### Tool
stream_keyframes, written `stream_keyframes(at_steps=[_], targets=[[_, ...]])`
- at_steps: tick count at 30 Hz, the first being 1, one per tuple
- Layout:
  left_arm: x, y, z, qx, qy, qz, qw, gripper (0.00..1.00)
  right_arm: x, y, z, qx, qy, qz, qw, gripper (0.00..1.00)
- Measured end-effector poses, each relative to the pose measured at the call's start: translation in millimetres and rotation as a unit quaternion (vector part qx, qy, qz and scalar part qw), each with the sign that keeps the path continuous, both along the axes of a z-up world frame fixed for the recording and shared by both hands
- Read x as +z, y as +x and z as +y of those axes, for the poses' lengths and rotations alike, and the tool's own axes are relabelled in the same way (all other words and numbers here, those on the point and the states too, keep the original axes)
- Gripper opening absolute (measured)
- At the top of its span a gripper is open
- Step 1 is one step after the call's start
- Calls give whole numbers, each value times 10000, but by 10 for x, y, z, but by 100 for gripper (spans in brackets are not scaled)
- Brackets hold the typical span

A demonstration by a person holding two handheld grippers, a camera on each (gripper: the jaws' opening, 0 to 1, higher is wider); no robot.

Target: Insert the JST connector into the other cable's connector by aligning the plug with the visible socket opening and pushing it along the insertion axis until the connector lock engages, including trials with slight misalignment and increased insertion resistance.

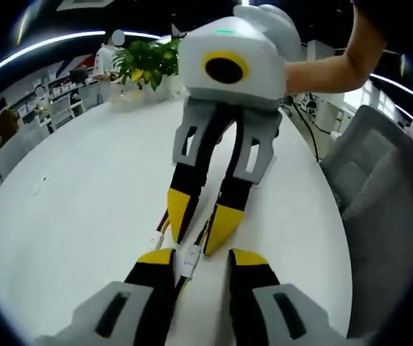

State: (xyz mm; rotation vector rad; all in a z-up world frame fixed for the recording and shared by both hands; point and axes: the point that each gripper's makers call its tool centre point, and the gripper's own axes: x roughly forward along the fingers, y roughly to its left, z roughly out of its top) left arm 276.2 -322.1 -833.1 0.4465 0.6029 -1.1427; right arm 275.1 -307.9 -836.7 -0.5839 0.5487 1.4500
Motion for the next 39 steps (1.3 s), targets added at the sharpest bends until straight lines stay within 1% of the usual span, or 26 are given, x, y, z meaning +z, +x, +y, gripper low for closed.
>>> stream_keyframes(at_steps=[4, 8, 10, 12, 13, 16, 17, 18, 19, 20, 23, 25, 27, 31, 33, 34, 37, 39], targets=[[16, -18, 0, 48, 0, 16, 10000, 27, 62, -18, -4, -84, 24, -40, 10000, 17], [27, -51, 13, 87, 51, 46, 9999, 32, 109, -55, -7, -114, 39, -69, 9999, 17], [39, -72, 16, 131, 44, 86, 9999, 35, 126, -76, -11, -141, 19, -82, 9999, 20], [52, -71, 26, 124, 97, -39, 9999, 40, 142, -102, -19, -166, 4, -67, 9998, 22], [56, -86, 32, 110, 138, -55, 9998, 41, 148, -114, -22, -170, -4, -66, 9998, 23], [94, -95, 43, 143, 129, -110, 9998, 42, 171, -146, -32, -171, -37, -107, 9998, 26], [108, -89, 45, 193, 117, -124, 9997, 44, 184, -154, -34, -185, -45, -124, 9997, 27], [110, -90, 52, 219, 129, -117, 9996, 45, 197, -147, -39, -211, -46, -169, 9996, 28], [105, -104, 65, 224, 159, -71, 9996, 45, 225, -123, -42, -260, -19, -286, 9993, 28], [108, -115, 71, 224, 165, -59, 9996, 44, 241, -121, -46, -278, -11, -308, 9991, 29], [126, -116, 112, 341, 166, -54, 9993, 45, 297, -118, -64, -393, 56, -278, 9988, 31], [146, -116, 129, 429, 113, -26, 9990, 46, 312, -126, -82, -472, 78, -295, 9984, 34], [178, -159, 117, 427, 6, 39, 9991, 46, 319, -147, -101, -542, 96, -306, 9980, 36], [248, -231, 75, 480, -173, 27, 9987, 53, 344, -210, -145, -785, 199, -245, 9964, 38], [280, -263, 60, 527, -268, 41, 9982, 53, 363, -247, -171, -879, 266, -191, 9956, 37], [286, -268, 62, 588, -301, 41, 9978, 54, 377, -271, -186, -956, 326, -140, 9948, 37], [288, -314, 79, 744, -367, 86, 9965, 57, 403, -321, -227, -1075, 389, -117, 9934, 38], [309, -340, 91, 862, -468, 106, 9951, 57, 424, -356, -248, -1172, 453, -78, 9920, 39]])
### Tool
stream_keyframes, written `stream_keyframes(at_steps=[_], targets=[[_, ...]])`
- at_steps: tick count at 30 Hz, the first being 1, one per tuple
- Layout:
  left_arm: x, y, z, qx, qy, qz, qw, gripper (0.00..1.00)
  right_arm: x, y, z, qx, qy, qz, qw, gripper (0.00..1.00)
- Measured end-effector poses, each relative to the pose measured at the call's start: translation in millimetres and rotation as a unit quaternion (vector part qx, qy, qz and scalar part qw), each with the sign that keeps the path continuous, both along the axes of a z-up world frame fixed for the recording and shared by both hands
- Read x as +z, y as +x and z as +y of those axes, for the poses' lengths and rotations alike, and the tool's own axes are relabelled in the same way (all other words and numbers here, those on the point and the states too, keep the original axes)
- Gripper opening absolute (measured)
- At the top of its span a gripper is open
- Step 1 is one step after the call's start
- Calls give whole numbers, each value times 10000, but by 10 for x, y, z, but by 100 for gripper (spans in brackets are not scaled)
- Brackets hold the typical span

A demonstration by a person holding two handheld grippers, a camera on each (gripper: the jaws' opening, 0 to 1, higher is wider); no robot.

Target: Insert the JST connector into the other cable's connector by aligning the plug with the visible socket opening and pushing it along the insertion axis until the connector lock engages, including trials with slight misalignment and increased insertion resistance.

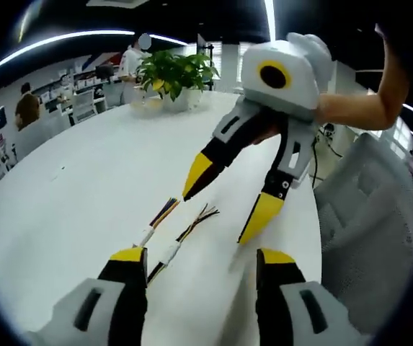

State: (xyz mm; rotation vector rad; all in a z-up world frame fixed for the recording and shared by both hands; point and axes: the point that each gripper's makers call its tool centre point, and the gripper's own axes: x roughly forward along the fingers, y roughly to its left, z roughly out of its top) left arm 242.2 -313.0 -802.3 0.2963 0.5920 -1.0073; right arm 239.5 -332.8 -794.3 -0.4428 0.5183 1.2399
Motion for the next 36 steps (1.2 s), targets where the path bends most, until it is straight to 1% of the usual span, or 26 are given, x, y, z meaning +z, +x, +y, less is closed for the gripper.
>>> stream_keyframes(at_steps=[1, 3, 5, 9, 10, 12, 15, 18, 21, 23, 24, 26, 32, 36], targets=[[10, -9, 3, 48, -47, 20, 10000, 58, 9, -8, -7, -50, 30, 4, 10000, 39], [22, -19, 18, 192, -100, 44, 9998, 65, 19, -16, -20, -249, 102, 39, 9996, 39], [28, -28, 34, 288, -97, 14, 9995, 72, 8, -69, -9, -258, 113, 49, 9996, 42], [56, -24, 64, 479, -126, 4, 9988, 77, -14, -175, 16, -247, 76, 113, 9996, 45], [56, -37, 69, 474, -114, 25, 9988, 79, -10, -191, 20, -254, 77, 136, 9996, 46], [54, -69, 85, 487, -78, 70, 9988, 79, 18, -215, 17, -271, 66, 95, 9996, 47], [85, -86, 117, 593, -99, 22, 9982, 81, 90, -207, 0, -417, 127, 31, 9990, 51], [153, -100, 146, 719, -255, 2, 9971, 84, 169, -211, -26, -560, 211, -1, 9982, 55], [220, -126, 180, 776, -334, -74, 9964, 88, 217, -232, -62, -643, 219, -49, 9977, 57], [232, -125, 226, 829, -231, -204, 9961, 94, 240, -254, -91, -694, 201, -83, 9974, 57], [225, -133, 266, 815, -75, -295, 9962, 98, 251, -270, -107, -720, 192, -87, 9972, 58], [234, -164, 281, 790, -38, -308, 9964, 99, 264, -286, -127, -762, 182, -120, 9969, 59], [306, -263, 334, 890, -120, -300, 9955, 99, 308, -338, -198, -925, 177, -181, 9954, 61], [368, -327, 377, 1020, -100, -420, 9938, 99, 366, -402, -241, -1023, 204, -207, 9943, 63]])
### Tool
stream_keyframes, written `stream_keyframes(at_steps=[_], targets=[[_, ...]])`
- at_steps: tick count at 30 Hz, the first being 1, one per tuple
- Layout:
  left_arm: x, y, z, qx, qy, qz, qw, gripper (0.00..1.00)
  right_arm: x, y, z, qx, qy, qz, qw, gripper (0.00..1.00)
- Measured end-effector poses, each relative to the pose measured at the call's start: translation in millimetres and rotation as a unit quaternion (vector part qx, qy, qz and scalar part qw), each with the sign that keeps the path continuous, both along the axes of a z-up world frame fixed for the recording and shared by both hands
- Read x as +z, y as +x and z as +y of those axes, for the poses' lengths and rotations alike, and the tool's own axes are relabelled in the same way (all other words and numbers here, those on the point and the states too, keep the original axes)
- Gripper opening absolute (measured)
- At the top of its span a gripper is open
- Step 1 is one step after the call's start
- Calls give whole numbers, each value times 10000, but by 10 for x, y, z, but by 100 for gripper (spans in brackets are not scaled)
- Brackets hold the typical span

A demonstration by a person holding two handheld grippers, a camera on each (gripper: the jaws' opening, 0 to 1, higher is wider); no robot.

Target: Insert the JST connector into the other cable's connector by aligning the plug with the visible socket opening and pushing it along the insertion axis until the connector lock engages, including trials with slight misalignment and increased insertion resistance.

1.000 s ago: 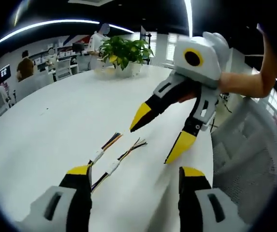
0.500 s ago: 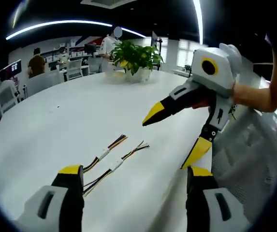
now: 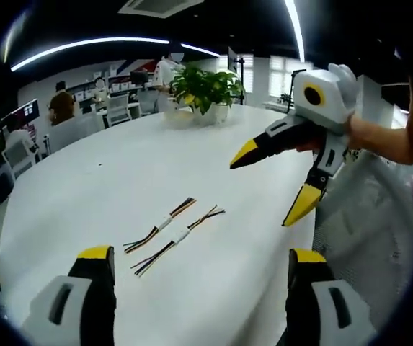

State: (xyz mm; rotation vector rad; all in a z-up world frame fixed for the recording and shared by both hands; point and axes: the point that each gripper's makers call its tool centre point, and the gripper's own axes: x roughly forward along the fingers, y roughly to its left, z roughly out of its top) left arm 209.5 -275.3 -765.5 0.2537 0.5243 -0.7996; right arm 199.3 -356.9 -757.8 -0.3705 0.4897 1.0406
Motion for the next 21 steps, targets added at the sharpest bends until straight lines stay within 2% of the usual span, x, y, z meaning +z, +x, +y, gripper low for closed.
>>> stream_keyframes(at_steps=[1, 6, 8, 11, 15, 21], targets=[[31, 7, 14, 70, 5, -105, 9999, 99, 13, -21, -15, -39, 2, 24, 10000, 65], [125, -91, -14, 105, -97, -186, 9997, 99, 96, -67, -76, -251, 44, -32, 9997, 70], [161, -104, -29, 168, -247, -202, 9994, 99, 119, -76, -99, -333, 56, -51, 9994, 72], [182, -158, -76, 68, -311, -254, 9992, 99, 126, -95, -134, -434, 39, -26, 9990, 75], [147, -238, -132, 53, -353, -118, 9993, 99, 131, -127, -176, -563, 52, 11, 9984, 75], [126, -342, -77, 239, -394, 12, 9989, 99, 121, -169, -225, -883, 175, 157, 9958, 76]])
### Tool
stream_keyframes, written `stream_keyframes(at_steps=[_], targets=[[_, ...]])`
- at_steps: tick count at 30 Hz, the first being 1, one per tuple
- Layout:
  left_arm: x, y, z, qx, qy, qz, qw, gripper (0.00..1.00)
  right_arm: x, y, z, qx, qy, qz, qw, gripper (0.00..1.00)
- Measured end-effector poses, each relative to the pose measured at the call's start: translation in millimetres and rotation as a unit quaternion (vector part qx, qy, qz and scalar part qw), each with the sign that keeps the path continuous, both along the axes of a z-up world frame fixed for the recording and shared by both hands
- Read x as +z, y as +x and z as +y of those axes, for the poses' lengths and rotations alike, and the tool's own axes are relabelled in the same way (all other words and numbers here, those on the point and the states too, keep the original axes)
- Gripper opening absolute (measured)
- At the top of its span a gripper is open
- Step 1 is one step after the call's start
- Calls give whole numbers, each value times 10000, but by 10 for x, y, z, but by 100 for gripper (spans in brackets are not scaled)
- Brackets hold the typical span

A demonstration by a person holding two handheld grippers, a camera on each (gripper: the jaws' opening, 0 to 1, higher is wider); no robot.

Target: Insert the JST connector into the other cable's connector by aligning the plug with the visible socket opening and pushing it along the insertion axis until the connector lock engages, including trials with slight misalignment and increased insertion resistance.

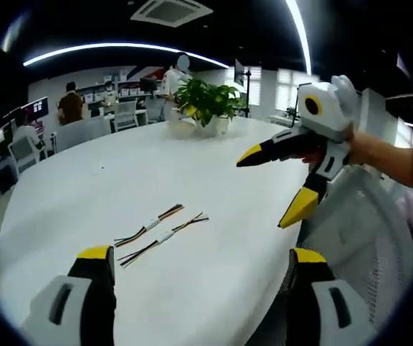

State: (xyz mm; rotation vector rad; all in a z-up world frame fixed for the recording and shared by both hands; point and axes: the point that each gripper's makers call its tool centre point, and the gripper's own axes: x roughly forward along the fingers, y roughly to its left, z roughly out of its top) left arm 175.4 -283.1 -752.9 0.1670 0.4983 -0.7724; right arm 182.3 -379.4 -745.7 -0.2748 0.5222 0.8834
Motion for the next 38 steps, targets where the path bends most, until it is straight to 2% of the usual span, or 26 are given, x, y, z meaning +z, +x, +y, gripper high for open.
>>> stream_keyframes(at_steps=[3, 4, 5, 9, 12, 13, 18, 28, 33, 38], targets=[[24, 4, 114, 299, -47, 19, 9995, 99, 8, -25, -7, -97, 52, 37, 9999, 76], [50, 42, 175, 496, -59, -74, 9987, 99, 7, -32, -11, -123, 56, 47, 9999, 76], [77, 54, 201, 535, -93, -161, 9984, 99, 2, -43, -19, -154, 51, 61, 9998, 77], [83, 42, 317, 764, -115, -89, 9970, 99, -5, -63, -63, -269, 56, 99, 9996, 76], [121, 66, 382, 1048, -365, -54, 9938, 99, 15, -48, -112, -413, 93, 80, 9991, 77], [126, 62, 390, 1058, -434, -21, 9934, 99, 18, -44, -126, -446, 99, 81, 9989, 77], [88, 51, 444, 1070, -222, 67, 9940, 99, 31, -14, -204, -576, 93, 74, 9983, 76], [131, 61, 501, 1144, -178, 137, 9932, 97, 10, -28, -271, -695, 72, 132, 9975, 76], [137, 58, 505, 1181, -405, 201, 9920, 96, -5, -20, -296, -734, 50, 149, 9972, 76], [107, 57, 540, 1182, -252, 220, 9924, 96, -19, -9, -304, -753, 29, 183, 9970, 76]])
